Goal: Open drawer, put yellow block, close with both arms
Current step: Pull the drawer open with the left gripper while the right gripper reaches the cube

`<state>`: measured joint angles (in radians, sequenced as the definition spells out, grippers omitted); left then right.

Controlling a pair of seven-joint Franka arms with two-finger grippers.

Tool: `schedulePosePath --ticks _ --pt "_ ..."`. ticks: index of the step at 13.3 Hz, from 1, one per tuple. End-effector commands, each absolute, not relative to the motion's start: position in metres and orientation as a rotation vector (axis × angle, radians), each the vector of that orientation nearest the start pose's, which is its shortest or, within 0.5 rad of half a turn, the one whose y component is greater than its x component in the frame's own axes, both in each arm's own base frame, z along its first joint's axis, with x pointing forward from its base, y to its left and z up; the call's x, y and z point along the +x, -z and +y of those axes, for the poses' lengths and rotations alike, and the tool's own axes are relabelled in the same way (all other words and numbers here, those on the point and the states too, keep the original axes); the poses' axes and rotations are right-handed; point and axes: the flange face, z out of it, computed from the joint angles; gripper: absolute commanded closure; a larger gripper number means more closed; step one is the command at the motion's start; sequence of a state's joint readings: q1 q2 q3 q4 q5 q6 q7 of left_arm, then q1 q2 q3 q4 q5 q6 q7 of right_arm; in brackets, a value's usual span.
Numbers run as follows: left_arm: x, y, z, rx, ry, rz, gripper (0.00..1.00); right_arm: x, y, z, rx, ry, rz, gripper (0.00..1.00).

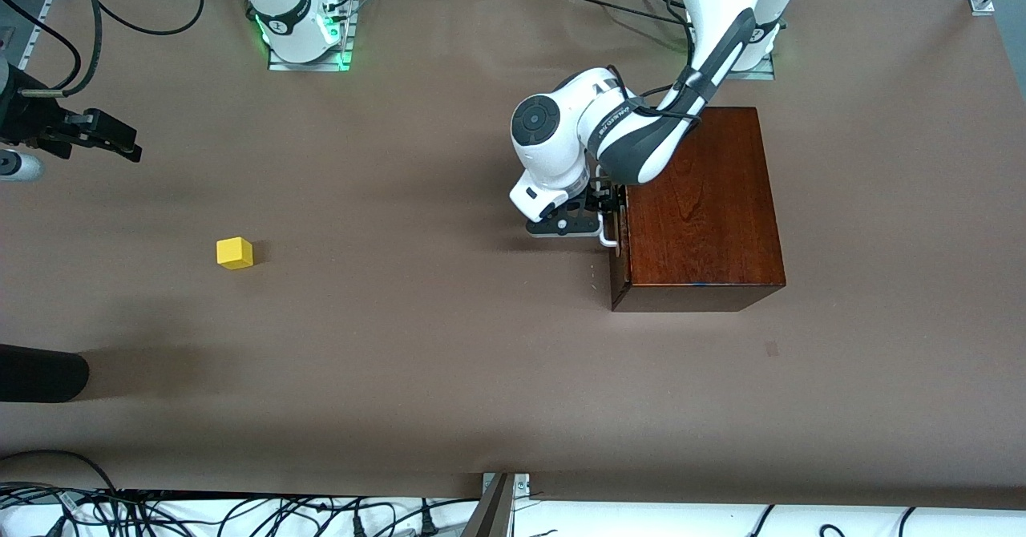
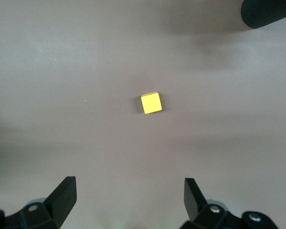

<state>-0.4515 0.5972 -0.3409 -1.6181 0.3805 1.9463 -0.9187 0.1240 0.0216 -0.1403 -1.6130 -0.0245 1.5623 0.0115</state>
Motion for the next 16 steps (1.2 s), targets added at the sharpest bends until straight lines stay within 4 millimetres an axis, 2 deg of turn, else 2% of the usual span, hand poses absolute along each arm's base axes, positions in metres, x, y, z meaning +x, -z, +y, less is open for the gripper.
schedulePosePath --ticks 1,4,7,9,13,16 --pt "0.496 -0.271 -0.455 -2.943 -0.111 -0.061 0.00 0.561 -0.574 -0.009 -3.180 -0.109 0.054 0.00" --pt "0.480 -0.272 -0.482 -2.991 -0.062 -0.128 0.00 0.561 -0.537 -0.009 -3.179 -0.102 0.036 0.00" --pt "0.466 -0.277 -0.518 -3.019 -0.033 -0.150 0.00 0.562 -0.496 -0.009 -3.178 -0.088 0.001 0.00" --pt "0.459 -0.271 -0.535 -3.009 -0.009 -0.150 0.00 0.563 -0.470 -0.012 -3.178 -0.094 -0.054 0.00" --pt "0.458 -0.273 -0.561 -3.057 -0.037 -0.195 0.00 0.564 -0.423 -0.027 -3.174 -0.107 -0.156 0.00" --pt "0.462 -0.286 -0.568 -3.094 -0.049 -0.228 0.00 0.564 -0.386 -0.045 -3.165 -0.133 -0.250 0.00"
